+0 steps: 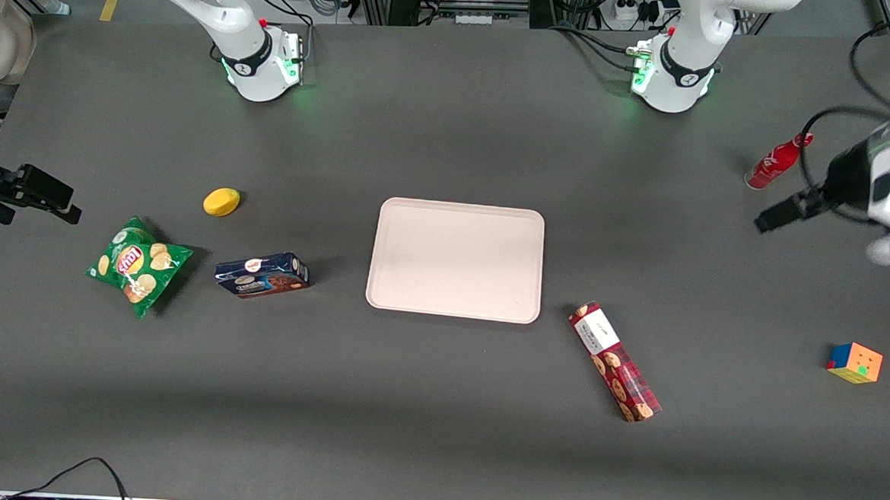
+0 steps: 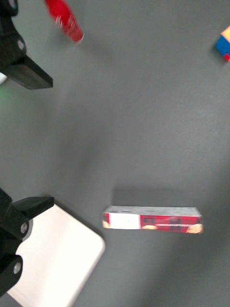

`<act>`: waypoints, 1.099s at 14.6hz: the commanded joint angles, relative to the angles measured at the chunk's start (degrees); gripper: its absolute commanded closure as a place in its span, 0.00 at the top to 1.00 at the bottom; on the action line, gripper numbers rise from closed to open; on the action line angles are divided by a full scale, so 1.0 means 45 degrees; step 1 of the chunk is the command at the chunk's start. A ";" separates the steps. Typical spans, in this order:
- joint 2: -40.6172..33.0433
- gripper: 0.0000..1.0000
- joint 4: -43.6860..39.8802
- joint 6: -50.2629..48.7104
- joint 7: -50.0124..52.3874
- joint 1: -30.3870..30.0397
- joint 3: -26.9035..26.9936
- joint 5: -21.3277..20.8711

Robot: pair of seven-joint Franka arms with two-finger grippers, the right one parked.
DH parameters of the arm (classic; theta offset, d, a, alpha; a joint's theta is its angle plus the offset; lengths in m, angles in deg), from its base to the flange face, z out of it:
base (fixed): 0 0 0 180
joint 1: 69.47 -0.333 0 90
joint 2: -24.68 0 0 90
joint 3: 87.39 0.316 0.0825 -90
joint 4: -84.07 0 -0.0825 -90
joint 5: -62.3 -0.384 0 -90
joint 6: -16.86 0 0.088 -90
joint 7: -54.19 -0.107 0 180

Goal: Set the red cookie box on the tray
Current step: 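Move the left gripper down toward the red plaid shortbread box, then close the left gripper on the end of the shortbread box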

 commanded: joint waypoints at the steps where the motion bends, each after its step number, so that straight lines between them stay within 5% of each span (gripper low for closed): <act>1: 0.1878 1.00 -0.0572 0.1661 0.2984 0.0207 -0.0432 0.0152; 9: 0.6370 1.00 -0.2249 0.4226 0.3262 0.0968 -0.0492 0.0189; 16: 0.8560 1.00 -0.2720 0.7075 0.3262 0.1144 -0.0492 0.0210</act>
